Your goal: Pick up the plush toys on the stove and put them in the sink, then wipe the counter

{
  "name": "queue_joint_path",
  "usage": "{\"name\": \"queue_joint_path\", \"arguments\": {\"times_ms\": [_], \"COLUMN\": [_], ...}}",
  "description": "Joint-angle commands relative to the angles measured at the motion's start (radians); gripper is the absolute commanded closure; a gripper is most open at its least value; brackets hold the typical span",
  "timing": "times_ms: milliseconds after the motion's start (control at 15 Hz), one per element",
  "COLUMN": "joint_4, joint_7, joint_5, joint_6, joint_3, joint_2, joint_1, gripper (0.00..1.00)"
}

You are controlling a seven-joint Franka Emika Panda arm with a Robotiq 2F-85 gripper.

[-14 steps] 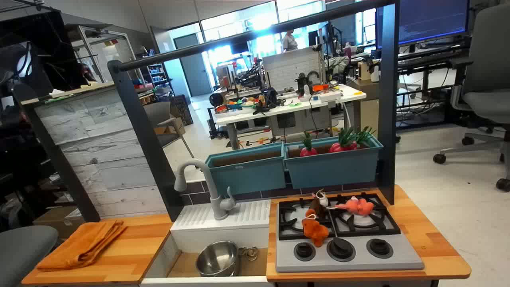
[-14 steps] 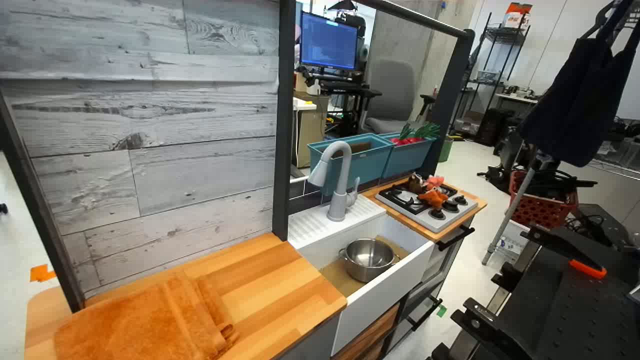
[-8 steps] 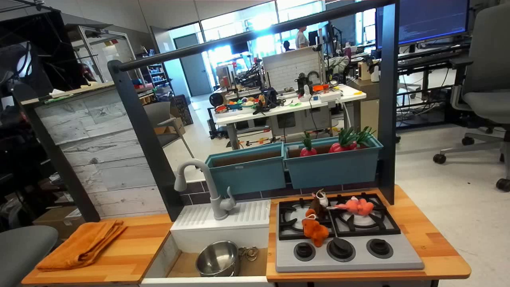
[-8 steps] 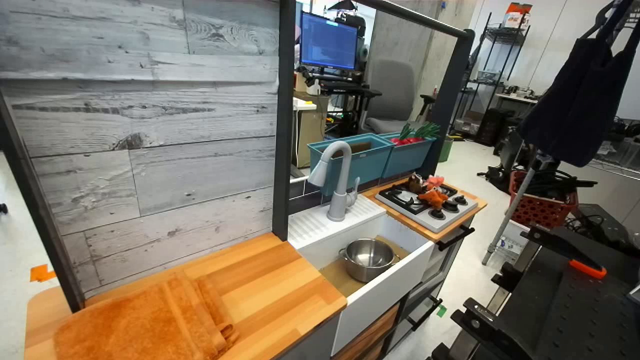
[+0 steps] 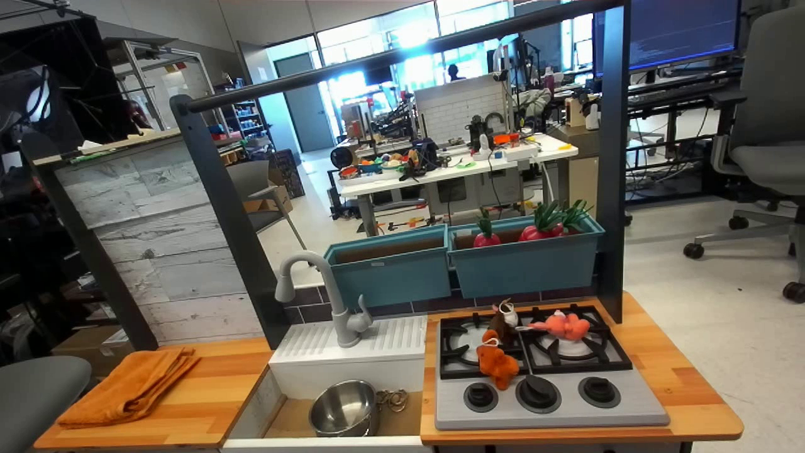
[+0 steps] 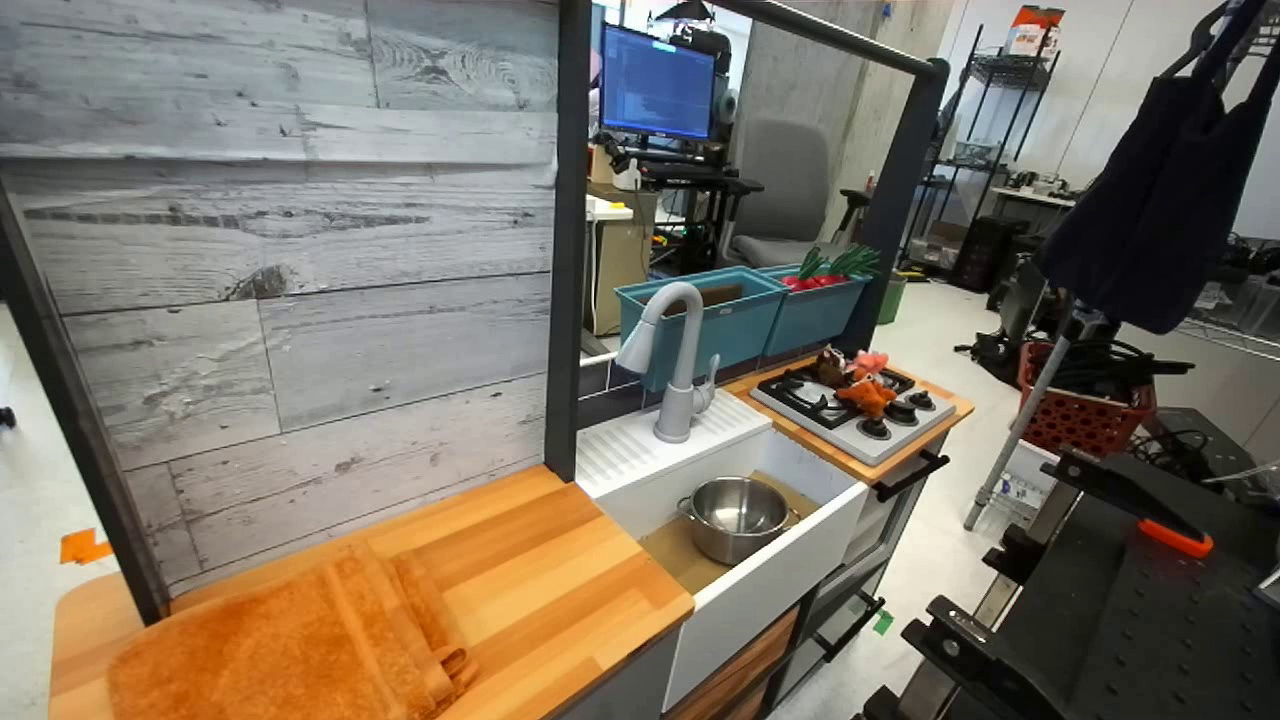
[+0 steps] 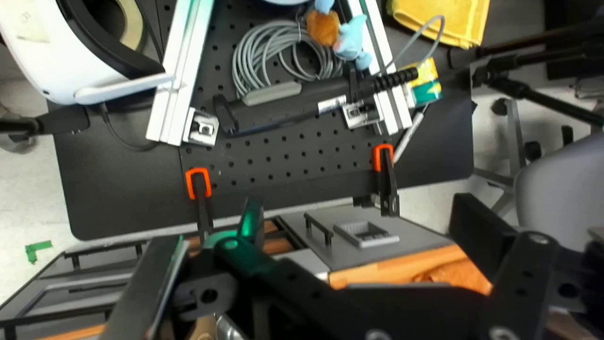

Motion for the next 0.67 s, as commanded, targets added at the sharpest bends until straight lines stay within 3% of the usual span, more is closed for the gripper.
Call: {"name": "queue_joint_path", "arguments": {"times_ms": [0, 333, 400, 467, 600], "joint_4": [0.098, 0.181, 0.219, 0.128, 0.152], "joint_7": [0.023, 0.116, 0.135, 0.099, 0.104], "joint_5": [0.085, 0.098, 0.111, 0.085, 0.082], "joint_6": [0.224, 0.641, 0.674, 0.622, 0.639], "joint_3": [-0.052, -0.071, -0.038, -0.023, -0.015], "joint_2": [0.240, 0.552, 0.620, 0.488, 0.554], "joint_1": [0.023, 0.003, -0.038, -0.040, -0.051], "gripper": [0.00, 0.00, 0.00, 0.00, 0.00]}}
